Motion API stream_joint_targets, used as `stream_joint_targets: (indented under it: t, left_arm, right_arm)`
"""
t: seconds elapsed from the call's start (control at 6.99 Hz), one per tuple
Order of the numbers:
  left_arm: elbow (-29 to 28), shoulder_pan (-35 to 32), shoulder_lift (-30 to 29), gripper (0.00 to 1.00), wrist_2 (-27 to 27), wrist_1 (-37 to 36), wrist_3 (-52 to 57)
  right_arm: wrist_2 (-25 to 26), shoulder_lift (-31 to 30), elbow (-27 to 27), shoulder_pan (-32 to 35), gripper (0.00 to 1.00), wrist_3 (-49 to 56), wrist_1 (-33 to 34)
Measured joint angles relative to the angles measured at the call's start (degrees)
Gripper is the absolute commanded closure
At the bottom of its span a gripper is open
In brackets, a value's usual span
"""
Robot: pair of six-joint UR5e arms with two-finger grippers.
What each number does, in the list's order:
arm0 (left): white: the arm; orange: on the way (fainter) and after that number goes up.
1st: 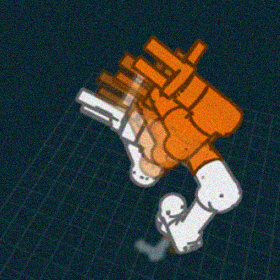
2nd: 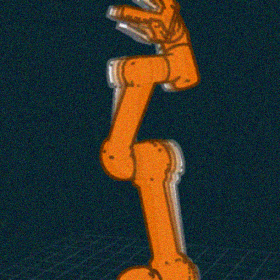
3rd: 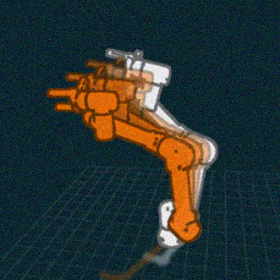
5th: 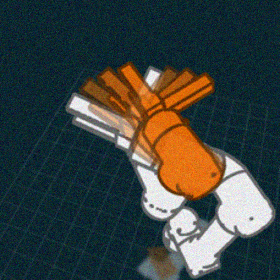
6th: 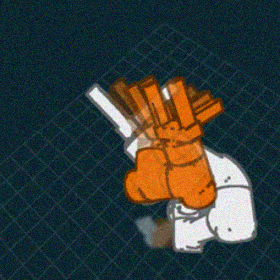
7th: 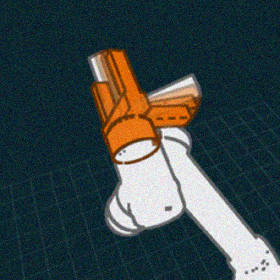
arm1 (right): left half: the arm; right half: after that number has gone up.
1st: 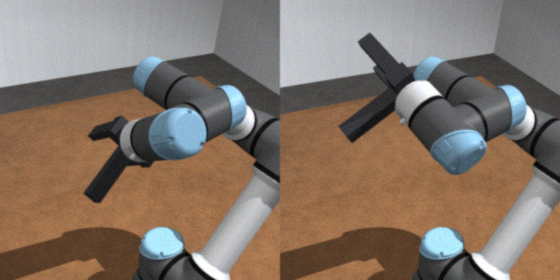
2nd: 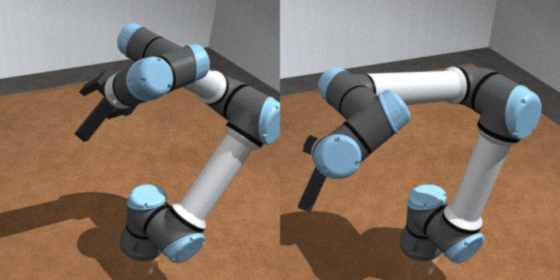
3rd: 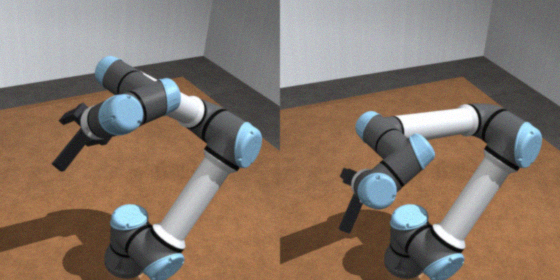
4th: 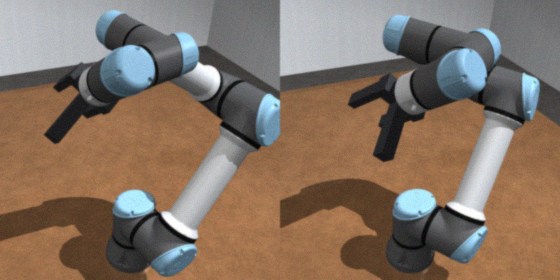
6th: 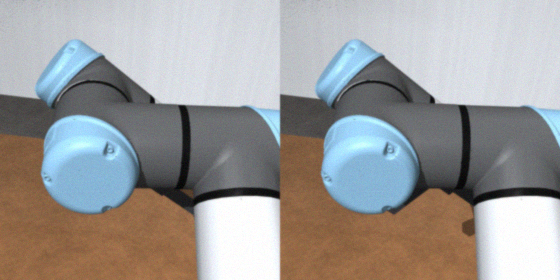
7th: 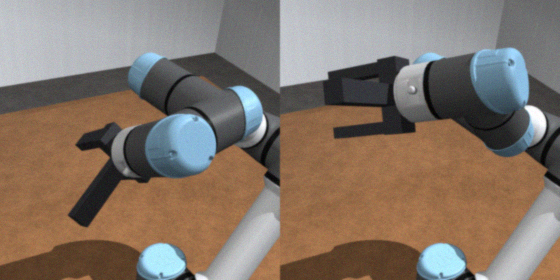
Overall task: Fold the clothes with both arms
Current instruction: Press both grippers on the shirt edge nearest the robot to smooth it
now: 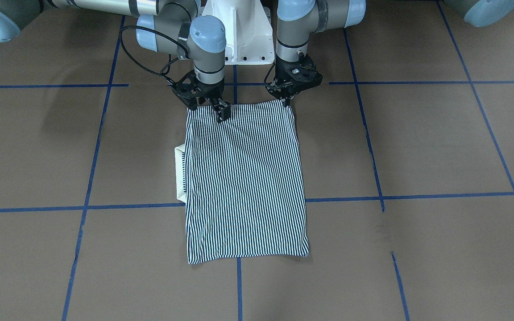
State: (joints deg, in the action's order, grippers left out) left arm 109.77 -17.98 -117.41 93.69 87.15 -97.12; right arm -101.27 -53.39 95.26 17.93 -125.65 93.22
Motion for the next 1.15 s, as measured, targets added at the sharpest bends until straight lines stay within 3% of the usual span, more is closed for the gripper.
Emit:
stream_joint_targets:
  t: [1.15]
  left_arm:
    - [-0.22,-0.07,-0.10,1.00,-0.14,0.15,0.16]
  right_arm:
    - [0.10,1.60,1.10,1.43,1.00,0.25,0.07]
